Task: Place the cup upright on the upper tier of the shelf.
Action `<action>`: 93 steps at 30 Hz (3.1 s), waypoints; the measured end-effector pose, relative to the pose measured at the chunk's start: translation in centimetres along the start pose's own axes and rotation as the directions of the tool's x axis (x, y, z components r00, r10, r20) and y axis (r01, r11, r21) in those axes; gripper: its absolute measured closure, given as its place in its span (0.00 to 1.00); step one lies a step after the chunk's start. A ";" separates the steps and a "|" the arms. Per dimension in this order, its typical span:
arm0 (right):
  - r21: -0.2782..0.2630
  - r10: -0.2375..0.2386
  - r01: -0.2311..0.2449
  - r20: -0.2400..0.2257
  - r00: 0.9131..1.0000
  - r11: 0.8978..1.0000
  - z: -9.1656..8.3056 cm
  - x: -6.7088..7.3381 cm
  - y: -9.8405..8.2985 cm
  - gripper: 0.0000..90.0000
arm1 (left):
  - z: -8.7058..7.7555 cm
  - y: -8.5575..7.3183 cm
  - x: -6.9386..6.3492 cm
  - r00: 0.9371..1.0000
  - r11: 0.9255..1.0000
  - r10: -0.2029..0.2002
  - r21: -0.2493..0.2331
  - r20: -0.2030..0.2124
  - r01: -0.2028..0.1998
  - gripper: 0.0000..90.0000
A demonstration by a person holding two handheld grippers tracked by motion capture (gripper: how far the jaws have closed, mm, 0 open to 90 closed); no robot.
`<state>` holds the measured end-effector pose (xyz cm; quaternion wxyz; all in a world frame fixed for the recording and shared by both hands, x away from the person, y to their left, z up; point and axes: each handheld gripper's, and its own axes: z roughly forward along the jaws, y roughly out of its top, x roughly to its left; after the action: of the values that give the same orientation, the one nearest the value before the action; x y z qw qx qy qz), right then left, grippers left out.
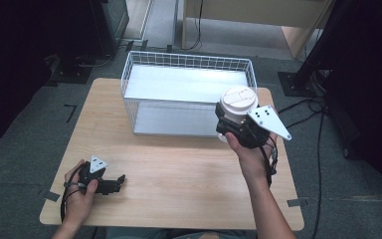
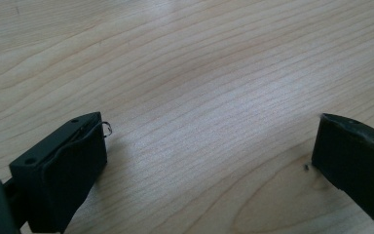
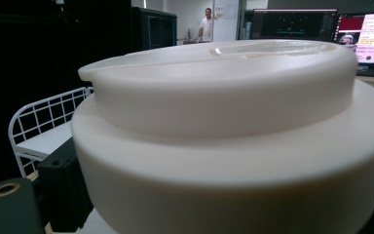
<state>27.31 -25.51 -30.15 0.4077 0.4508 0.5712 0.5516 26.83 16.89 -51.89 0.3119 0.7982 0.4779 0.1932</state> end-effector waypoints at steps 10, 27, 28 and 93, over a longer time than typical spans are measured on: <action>-0.025 -0.011 0.011 0.016 1.000 1.000 1.1 0.5 1.0 0.10 | 0.0 0.0 0.0 1.000 1.000 -0.002 -0.001 0.001 0.002 0.00; -0.062 -0.024 0.026 0.029 0.999 0.998 3.2 0.7 3.0 0.10 | 0.0 0.0 0.0 1.000 1.000 -0.002 -0.001 0.001 0.002 0.00; -0.062 -0.019 0.020 0.029 0.999 0.998 3.4 0.7 3.1 0.10 | 0.0 0.0 0.0 1.000 1.000 -0.002 -0.001 0.001 0.002 0.00; 0.006 0.081 -0.082 0.106 0.991 0.997 15.5 -1.7 3.9 0.10 | -0.1 -0.1 0.2 1.000 1.000 -0.016 -0.009 0.015 0.016 0.00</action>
<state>42.90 -23.19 -27.20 0.4120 0.5045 0.5329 0.5401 26.77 17.10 -51.87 0.3205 0.7943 0.4812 0.1867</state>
